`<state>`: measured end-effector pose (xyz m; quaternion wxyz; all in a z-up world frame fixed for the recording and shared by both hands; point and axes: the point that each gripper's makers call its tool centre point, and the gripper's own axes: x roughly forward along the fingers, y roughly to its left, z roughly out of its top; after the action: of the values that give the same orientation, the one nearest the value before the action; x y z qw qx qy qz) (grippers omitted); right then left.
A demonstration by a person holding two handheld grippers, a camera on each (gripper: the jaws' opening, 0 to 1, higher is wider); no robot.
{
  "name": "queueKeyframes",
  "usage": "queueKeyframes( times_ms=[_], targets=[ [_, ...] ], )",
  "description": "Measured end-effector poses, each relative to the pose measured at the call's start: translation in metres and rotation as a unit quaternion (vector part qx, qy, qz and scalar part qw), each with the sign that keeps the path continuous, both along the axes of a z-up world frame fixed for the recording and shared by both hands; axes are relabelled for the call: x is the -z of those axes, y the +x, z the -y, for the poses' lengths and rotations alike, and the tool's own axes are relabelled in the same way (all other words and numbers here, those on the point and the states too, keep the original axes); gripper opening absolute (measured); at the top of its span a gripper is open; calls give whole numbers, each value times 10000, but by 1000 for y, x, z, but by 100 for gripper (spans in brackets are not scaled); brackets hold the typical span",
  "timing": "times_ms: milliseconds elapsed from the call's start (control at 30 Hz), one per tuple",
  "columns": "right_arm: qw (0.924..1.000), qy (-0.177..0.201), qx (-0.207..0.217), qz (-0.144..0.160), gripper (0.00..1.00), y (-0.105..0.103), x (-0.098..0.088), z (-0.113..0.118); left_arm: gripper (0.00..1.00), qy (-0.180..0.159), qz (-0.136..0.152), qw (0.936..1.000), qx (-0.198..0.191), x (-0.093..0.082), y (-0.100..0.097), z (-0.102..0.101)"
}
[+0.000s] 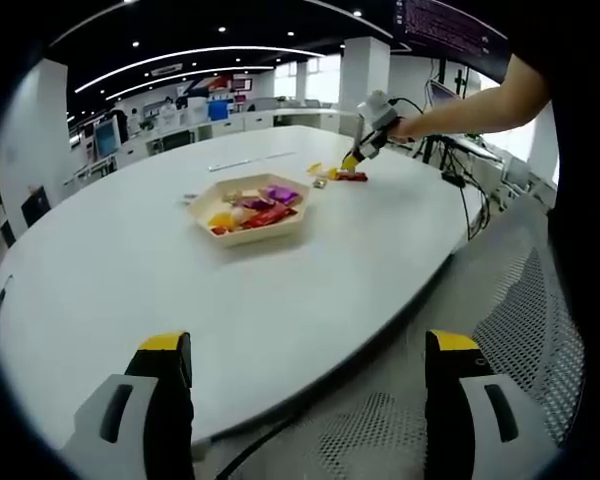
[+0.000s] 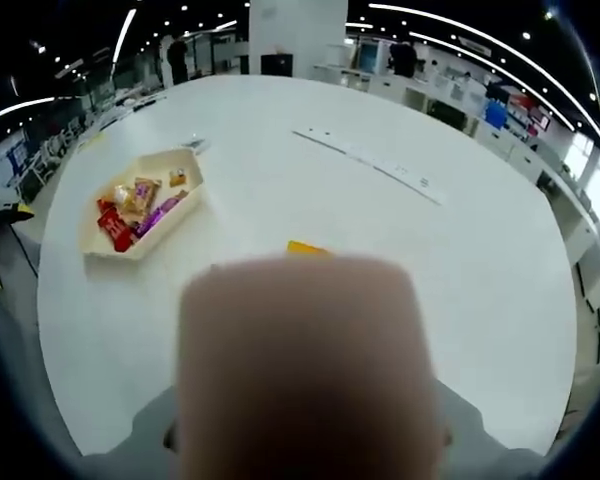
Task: Place the target food into the container with the food tongs after gripping and lifting it, then release it inside without dropping or visibly crushing the food.
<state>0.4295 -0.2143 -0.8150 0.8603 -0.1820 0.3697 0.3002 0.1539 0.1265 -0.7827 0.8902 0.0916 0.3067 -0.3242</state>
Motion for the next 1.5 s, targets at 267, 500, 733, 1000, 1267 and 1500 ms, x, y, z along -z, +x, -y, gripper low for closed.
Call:
queueKeyframes(
  times_ms=[267, 500, 733, 1000, 1267, 1500],
  targets=[
    [9999, -41, -50, -128, 26, -1, 10, 1, 94, 19, -31, 10000, -9, 1, 0, 0],
    [9998, 45, -37, -209, 26, 2, 10, 1, 94, 33, -59, 10000, -27, 1, 0, -1],
    [9994, 63, -86, -328, 25, 2, 11, 2, 94, 36, -56, 10000, -44, 2, 0, -2],
    [9995, -63, 39, -306, 22, 1, 12, 2, 94, 38, -41, 10000, -38, 2, 0, -2],
    [9993, -73, 209, -300, 22, -4, 3, 4, 94, 22, 11, 10000, -26, 1, 1, -1],
    [9989, 108, 380, -271, 22, -13, -27, -1, 93, 2, 110, 9999, 45, -2, 1, 0]
  ],
)
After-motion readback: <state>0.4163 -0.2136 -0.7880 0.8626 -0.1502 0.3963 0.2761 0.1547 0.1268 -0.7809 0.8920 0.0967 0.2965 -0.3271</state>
